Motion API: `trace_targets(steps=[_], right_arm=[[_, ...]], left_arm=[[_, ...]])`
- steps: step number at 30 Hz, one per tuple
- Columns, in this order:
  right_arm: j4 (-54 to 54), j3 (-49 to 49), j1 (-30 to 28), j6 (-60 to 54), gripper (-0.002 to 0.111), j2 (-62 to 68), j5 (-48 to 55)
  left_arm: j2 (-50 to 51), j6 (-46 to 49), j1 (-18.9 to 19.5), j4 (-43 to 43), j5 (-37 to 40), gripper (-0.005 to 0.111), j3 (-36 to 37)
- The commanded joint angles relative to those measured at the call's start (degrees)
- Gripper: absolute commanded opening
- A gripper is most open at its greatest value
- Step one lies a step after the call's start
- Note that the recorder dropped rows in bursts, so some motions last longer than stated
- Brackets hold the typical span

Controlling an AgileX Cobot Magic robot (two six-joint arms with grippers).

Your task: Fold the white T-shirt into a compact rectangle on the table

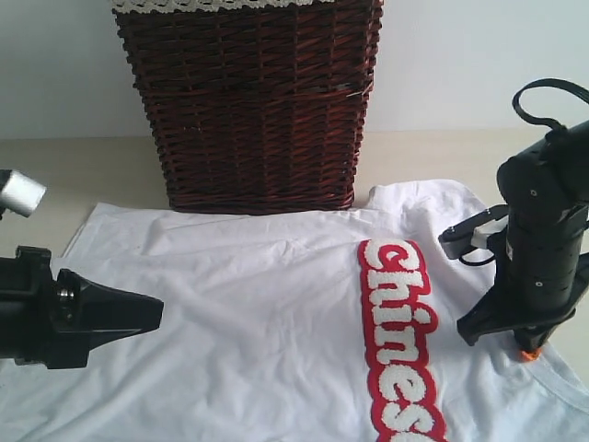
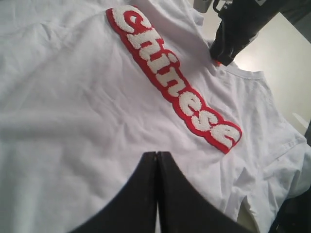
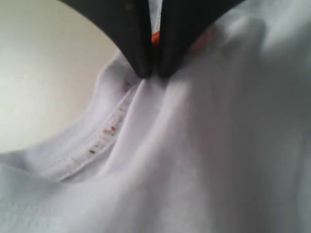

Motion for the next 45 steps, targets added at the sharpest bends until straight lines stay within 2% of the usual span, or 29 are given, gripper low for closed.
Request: trace_targets(steps=[1,4,7,9,13,15,18,21,23,25,28,29,31,33,34,35,37,38,40,42,43,45], right_arm=[[-7.2,0.54,-0.27,4.32,0.004,2.74,2.84],[-9.64,0.43,-0.27,5.05,0.004,1.79,6.39],[-8.77,-0.68,-0.27,4.54,0.007,-1.25,5.5],[-8.34,-1.3,-0.02,4.02,0.013,-4.14,3.26],[-7.71,-1.43,-0.02,2.01,0.035,-11.16,-1.89],[-7.85,-1.43,-0.02,0.86,0.043,-14.0,-3.1],[-7.85,-1.43,-0.02,0.53,0.046,-17.24,-2.7],[-5.42,-1.43,-0.02,0.53,0.046,-20.0,-2.89],[-1.52,-1.43,-0.02,0.53,0.046,-21.85,-3.84],[2.47,-1.43,-0.02,0.53,0.046,-23.47,-4.11],[5.2,-1.43,-0.02,0.45,0.046,-25.81,-4.11],[5.49,-1.43,-0.02,0.45,0.046,-26.56,-4.11],[6.55,-1.43,-0.02,0.45,0.046,-27.75,-4.35],[7.66,-1.43,-0.02,0.45,0.046,-28.63,-4.72],[8.41,-1.43,-0.02,0.45,0.046,-28.9,-4.8],[8.95,-1.43,-0.02,0.45,0.046,-29.07,-4.96],[9.62,-1.43,-0.02,0.45,0.046,-29.07,-5.35],[9.76,-1.43,-0.02,0.18,0.046,-29.07,-5.48],[10.79,-1.43,-0.02,-0.81,0.046,-29.07,-6.13],[12.09,-1.43,-0.02,-2.26,0.046,-29.07,-6.14],[12.51,-1.43,-0.02,-2.95,0.046,-29.07,-6.24],[12.9,-1.43,-0.02,-3.65,0.046,-29.07,-6.23]], left_arm=[[-0.53,0.5,-0.28,-0.59,0.49,0.0,0.06],[-0.53,1.46,-0.28,-0.59,0.36,0.0,0.06],[-0.53,3.66,-0.28,-0.75,0.36,0.0,0.06],[-0.53,5.18,-0.28,-2.51,0.36,0.0,0.06],[-0.53,8.95,-0.28,-5.24,0.36,0.005,0.06],[-0.39,12.66,-0.28,-8.03,0.36,0.014,0.06],[1.02,18.68,-1.68,-12.75,0.58,0.037,0.06],[3.42,27.44,-6.01,-13.78,0.3,0.057,-0.84],[5.12,33.89,-9.07,-13.78,-2.04,0.063,-2.65],[6.32,32.79,-12.45,-13.78,-7.05,0.068,-5.45],[6.59,25.82,-16.57,-12.34,-18.32,0.082,-10.1],[6.59,19.45,-18.13,-5.67,-23.62,0.087,-12.02],[6.59,7.48,-19.55,10.22,-28.66,0.092,-14.04],[6.73,-10.53,-19.78,28.59,-27.99,0.093,-15.48],[6.94,-17.86,-19.39,36.71,-25.65,0.093,-16.4],[7.38,-30.09,-18.5,50.09,-20.54,0.093,-18.3],[9.11,-50.78,-17.21,70.63,-12.15,0.093,-21.68],[10.75,-65.96,-16.92,87.21,-4.18,0.093,-24.55],[13.58,-80.73,-16.92,106.89,8.44,0.093,-27.86],[15.79,-82.57,-16.92,116.08,17.41,0.093,-29.29],[16.35,-79.99,-16.92,115.9,18.51,0.092,-29.29],[16.67,-69.26,-16.92,108.94,16.74,0.089,-28.87]])
